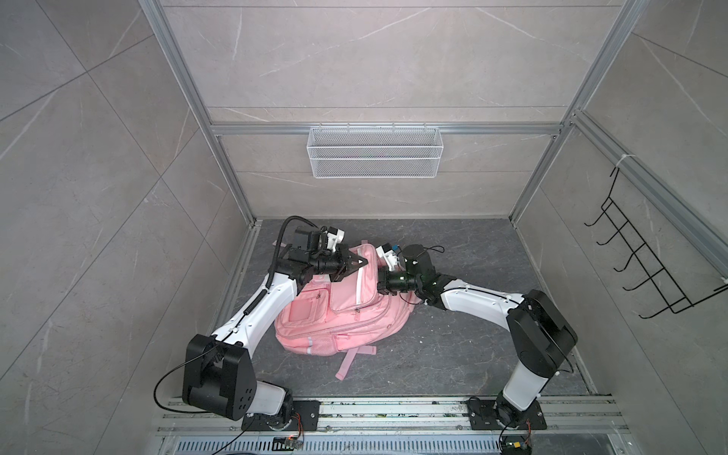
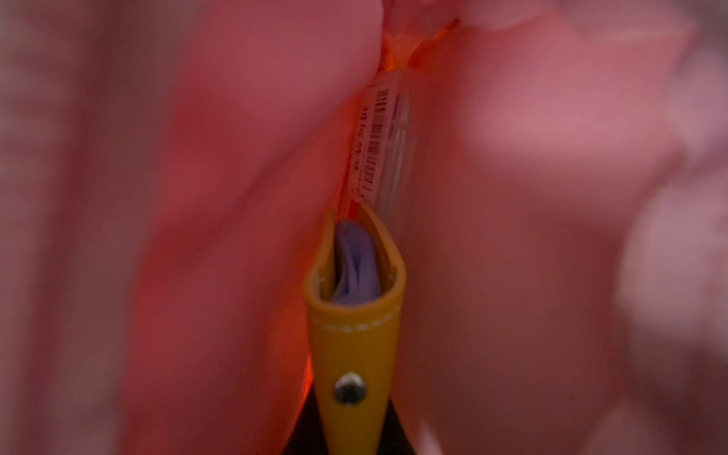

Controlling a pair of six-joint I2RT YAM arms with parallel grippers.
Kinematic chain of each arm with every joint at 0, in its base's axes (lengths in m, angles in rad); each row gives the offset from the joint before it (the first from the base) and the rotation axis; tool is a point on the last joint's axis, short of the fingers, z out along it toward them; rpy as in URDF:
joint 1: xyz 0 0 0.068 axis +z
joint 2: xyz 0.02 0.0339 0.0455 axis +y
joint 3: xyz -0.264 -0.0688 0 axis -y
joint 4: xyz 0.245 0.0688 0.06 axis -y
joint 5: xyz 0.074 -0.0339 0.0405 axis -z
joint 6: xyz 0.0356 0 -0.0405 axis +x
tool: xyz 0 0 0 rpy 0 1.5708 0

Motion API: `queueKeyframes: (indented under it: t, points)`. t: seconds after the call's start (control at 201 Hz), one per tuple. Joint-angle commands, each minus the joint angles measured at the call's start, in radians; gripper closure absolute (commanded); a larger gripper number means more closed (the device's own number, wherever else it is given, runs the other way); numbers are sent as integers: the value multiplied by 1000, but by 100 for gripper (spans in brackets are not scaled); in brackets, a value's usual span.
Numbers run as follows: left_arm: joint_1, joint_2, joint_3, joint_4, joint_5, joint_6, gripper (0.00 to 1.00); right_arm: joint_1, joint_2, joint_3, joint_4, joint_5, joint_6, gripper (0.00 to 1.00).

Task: Pack the student bag
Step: 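Push the wallet down into the pocket with right while left holds it open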

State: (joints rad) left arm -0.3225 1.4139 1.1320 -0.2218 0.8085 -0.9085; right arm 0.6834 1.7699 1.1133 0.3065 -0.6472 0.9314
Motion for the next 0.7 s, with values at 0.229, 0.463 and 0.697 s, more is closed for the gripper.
queueKeyframes:
  t: [0.229,0.463,0.697]
  points:
    - [-14,-43,0,255,91,19,100,22,-22,60,-174,44,-101,30]
    - [5,29,-44,313,75,23,100,7,-109,3,-276,103,-159,22]
    - [19,109,-59,353,87,25,100,-14,-159,-1,-335,139,-187,13]
